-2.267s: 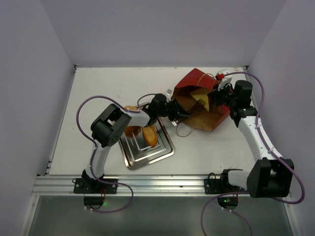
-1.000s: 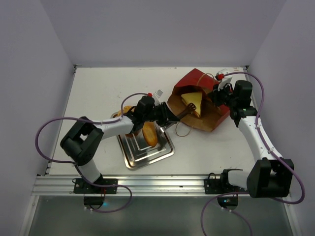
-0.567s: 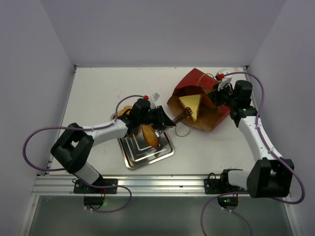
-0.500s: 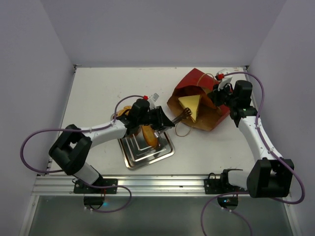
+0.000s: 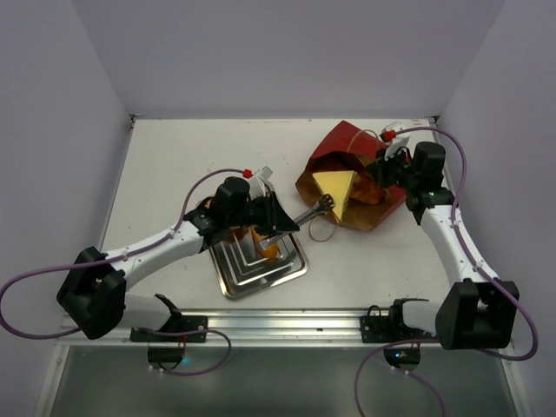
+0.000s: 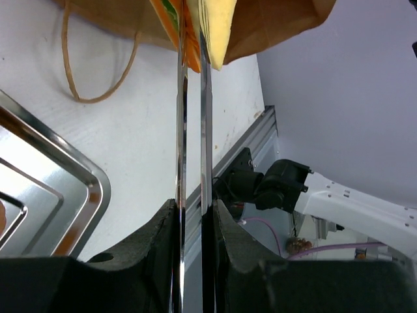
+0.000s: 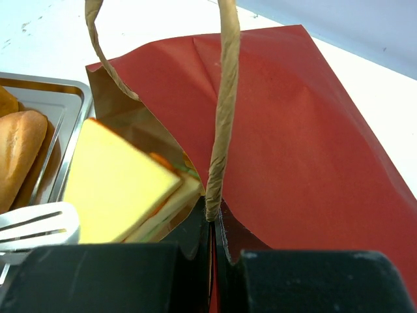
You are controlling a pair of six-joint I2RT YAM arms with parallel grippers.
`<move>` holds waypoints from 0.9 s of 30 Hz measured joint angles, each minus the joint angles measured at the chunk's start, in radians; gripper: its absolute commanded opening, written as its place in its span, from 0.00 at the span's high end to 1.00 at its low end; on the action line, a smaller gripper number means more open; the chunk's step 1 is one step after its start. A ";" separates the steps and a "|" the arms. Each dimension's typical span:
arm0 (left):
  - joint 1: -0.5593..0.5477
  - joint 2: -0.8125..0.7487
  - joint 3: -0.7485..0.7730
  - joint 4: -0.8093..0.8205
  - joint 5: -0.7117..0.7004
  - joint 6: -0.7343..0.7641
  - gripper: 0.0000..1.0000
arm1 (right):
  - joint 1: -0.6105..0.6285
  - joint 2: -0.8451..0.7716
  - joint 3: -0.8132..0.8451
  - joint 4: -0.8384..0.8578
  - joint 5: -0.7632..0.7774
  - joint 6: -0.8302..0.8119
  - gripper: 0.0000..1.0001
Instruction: Take the fake bread out of the paper bag
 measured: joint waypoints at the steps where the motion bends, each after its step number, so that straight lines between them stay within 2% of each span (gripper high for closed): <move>1: 0.000 -0.019 -0.008 -0.014 0.006 0.005 1.00 | 0.000 0.000 0.000 0.000 0.000 0.000 1.00; 10: 0.000 -0.203 -0.045 -0.241 0.039 0.087 1.00 | 0.000 0.000 0.000 0.000 0.000 0.001 1.00; 16: 0.000 -0.410 -0.045 -0.449 0.033 0.142 1.00 | 0.000 0.000 0.000 0.000 0.000 0.001 1.00; 27: 0.000 -0.718 -0.045 -0.878 -0.089 0.144 1.00 | 0.000 0.000 0.000 0.000 0.000 0.001 1.00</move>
